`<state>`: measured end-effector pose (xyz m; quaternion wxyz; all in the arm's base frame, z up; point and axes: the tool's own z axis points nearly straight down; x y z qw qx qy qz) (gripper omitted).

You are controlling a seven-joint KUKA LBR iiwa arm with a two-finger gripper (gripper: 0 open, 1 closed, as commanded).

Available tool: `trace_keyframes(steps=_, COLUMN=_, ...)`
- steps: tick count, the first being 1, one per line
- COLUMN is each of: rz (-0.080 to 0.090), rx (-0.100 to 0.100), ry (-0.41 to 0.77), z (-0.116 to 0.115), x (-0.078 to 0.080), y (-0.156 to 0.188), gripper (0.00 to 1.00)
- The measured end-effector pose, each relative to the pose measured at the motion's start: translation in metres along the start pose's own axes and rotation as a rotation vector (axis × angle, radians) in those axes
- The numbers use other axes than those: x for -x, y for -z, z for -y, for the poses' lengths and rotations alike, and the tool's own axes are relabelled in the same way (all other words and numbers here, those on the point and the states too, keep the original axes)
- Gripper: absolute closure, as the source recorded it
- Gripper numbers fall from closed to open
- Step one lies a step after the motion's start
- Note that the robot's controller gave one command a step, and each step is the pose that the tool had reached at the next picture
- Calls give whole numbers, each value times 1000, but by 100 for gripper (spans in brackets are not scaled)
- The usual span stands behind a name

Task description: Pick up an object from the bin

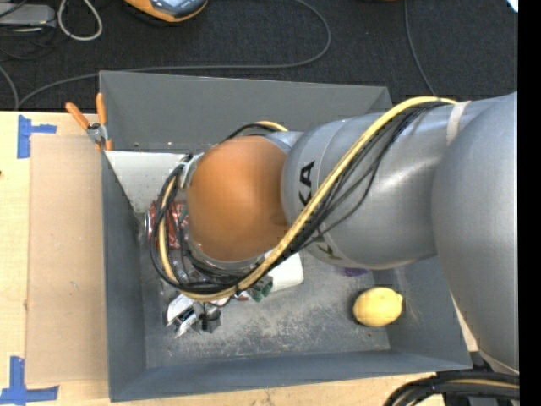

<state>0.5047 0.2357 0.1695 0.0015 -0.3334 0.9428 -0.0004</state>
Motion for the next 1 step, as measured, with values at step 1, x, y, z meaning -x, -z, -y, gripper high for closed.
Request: trace_keyframes(steps=1, rz=-9, rx=4, ry=451, z=26, x=27, y=32, gripper=100)
